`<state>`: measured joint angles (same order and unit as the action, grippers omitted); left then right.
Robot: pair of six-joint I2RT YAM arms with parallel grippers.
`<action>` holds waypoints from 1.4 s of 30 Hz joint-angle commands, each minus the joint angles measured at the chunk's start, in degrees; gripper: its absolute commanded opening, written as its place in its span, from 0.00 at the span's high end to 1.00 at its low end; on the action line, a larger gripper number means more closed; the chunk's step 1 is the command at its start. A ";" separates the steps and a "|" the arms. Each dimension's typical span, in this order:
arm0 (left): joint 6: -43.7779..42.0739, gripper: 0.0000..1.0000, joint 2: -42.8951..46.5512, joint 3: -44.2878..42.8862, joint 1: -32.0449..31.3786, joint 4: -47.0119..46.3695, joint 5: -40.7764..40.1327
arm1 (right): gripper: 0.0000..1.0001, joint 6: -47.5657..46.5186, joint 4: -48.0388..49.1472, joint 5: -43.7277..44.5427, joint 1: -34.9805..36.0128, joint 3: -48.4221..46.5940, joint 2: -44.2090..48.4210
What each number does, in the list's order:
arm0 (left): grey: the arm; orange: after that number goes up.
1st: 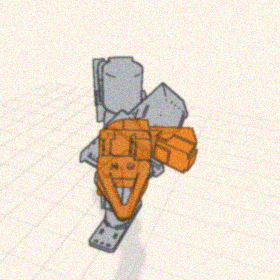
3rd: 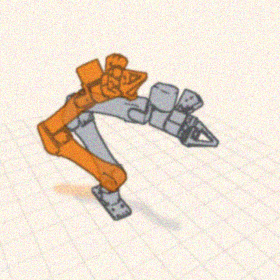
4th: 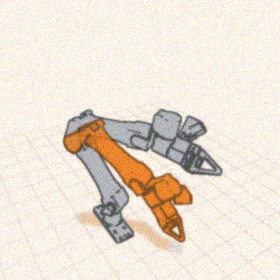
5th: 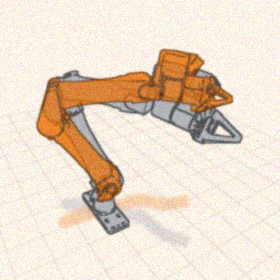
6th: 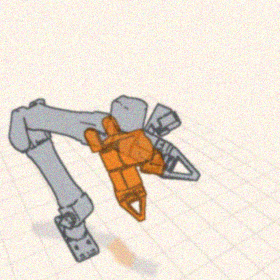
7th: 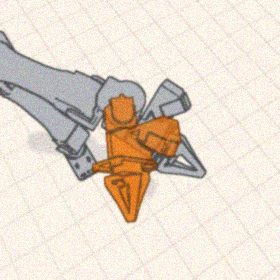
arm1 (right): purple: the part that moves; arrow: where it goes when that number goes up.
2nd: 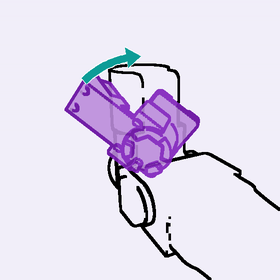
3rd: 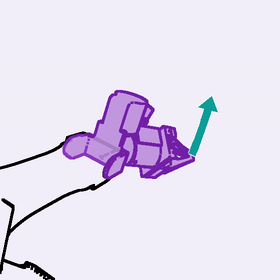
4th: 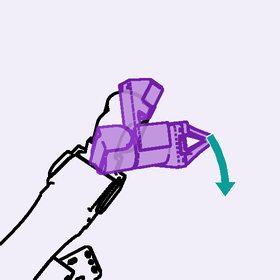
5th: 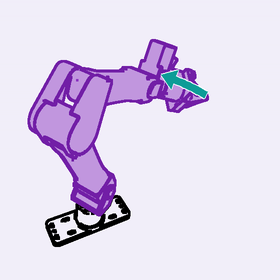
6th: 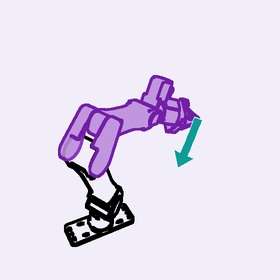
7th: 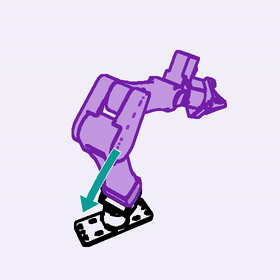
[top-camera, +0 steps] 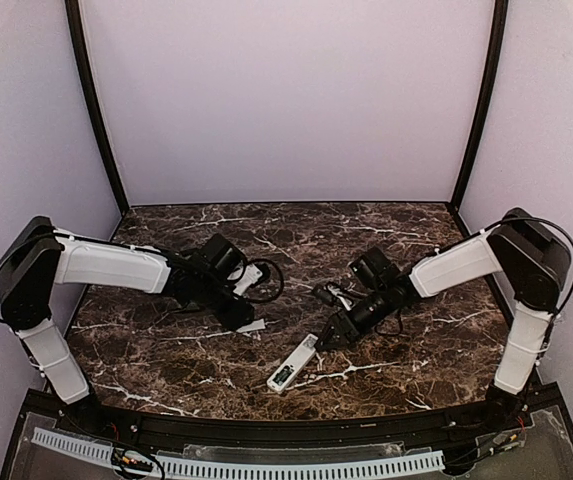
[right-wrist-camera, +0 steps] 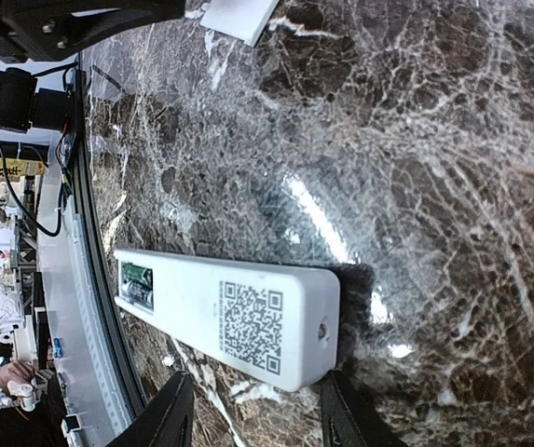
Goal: Load the batteries into the remote control
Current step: Adjust the remote control without the battery cover at the center of the board, then adjust the battery cover at the center of the board.
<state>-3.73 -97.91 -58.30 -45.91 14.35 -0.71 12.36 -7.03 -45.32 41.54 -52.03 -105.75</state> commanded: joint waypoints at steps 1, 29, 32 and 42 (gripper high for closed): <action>-1.27 0.45 -2.72 -2.47 0.64 5.99 4.53 | 0.55 1.10 0.49 -0.60 1.22 2.70 2.54; 16.42 0.55 -1.66 -6.97 -4.30 1.96 -8.28 | 0.52 1.45 -4.29 4.27 -1.82 3.34 13.03; 22.94 0.57 -3.40 -10.24 -6.04 6.26 -12.17 | 0.52 0.91 -4.90 4.45 -2.86 3.43 13.80; 19.62 0.53 -9.01 -17.30 -4.37 16.22 -9.66 | 0.52 -0.23 -5.82 4.63 -4.37 4.87 15.93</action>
<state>14.81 -105.08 -73.43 -51.16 23.86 -9.17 13.30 -12.53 -41.21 37.74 -47.68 -91.07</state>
